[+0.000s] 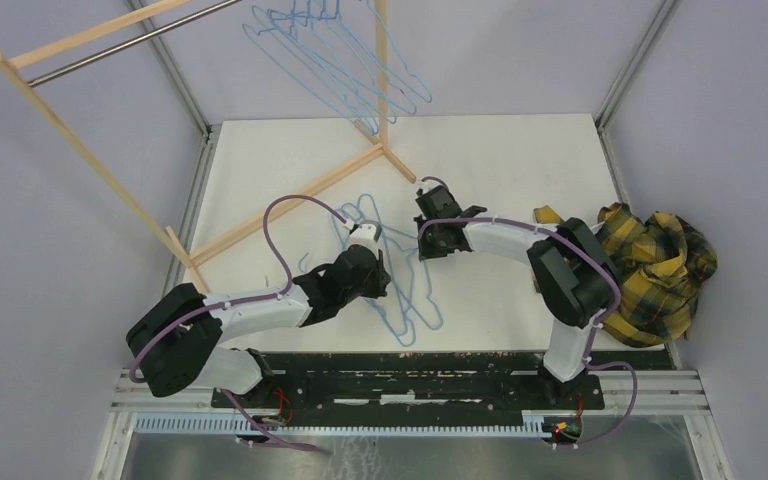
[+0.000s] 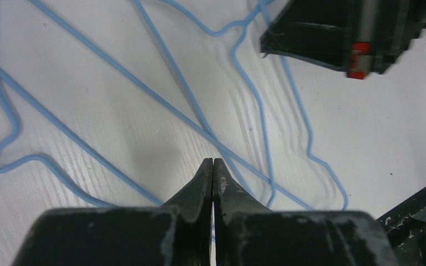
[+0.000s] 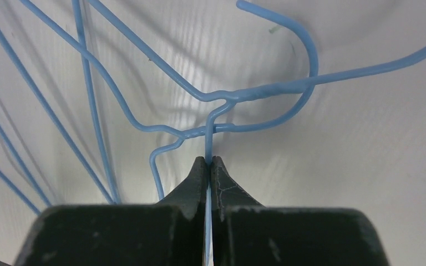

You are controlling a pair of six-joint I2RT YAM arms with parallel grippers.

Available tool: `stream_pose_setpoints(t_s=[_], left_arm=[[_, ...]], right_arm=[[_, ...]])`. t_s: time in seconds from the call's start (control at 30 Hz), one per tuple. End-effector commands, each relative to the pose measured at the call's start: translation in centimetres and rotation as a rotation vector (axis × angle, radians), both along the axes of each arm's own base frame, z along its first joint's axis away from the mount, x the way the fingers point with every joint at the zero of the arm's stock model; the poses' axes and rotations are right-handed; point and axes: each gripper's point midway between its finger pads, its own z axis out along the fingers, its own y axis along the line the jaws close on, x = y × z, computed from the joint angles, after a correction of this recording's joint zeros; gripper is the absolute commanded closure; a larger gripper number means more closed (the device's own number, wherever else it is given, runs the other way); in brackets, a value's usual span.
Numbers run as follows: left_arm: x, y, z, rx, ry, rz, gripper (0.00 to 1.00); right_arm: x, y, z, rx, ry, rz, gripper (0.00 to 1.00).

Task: Organize the hangers

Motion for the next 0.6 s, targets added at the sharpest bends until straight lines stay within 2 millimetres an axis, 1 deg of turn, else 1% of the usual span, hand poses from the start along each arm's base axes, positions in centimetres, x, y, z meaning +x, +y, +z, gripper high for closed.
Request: stream_pose_setpoints(t_s=[0.0,0.13,0.2,0.27,0.3,0.43,0.5,0.57], left_arm=[[1.2,-0.2,2.8,-0.012,-0.072,0.016,0.97],[1.5,-0.7,3.4,-0.018,-0.082,0.011,0.97],[1.6,-1.0,3.4,-0.024,-0.080,0.007,0.97],[1.7,-1.4,3.3,-0.028,-0.073,0.001,0.97],[1.8,-1.7,3.3,-0.032,-0.069,-0.003,0.97],[2.1,-2.6,3.8,-0.049,-0.068,-0.012,0.95],[2.3,-2.9,4.2,-0.053,-0.076,-0.020,0.94],[2.4,-2.9,4.4,-0.048,-0.079,-0.021,0.94]], right_arm=[[0.7,-2.0,7.0,-0.004,-0.188,-0.006,0.99],[0.5,-4.7,11.8,-0.039,-0.320,-0.057,0.99],[0.3,-5.4,13.6,-0.035,-0.360,-0.065,0.99],[0.1,-5.5,15.1,-0.018,-0.386,-0.067,0.99],[0.1,-5.5,15.7,-0.010,-0.394,-0.065,0.99],[-0.3,-5.8,16.8,-0.002,-0.415,-0.067,0.99],[-0.2,-6.5,17.4,-0.017,-0.439,-0.083,0.99],[-0.1,-7.8,17.9,-0.071,-0.471,-0.106,0.99]])
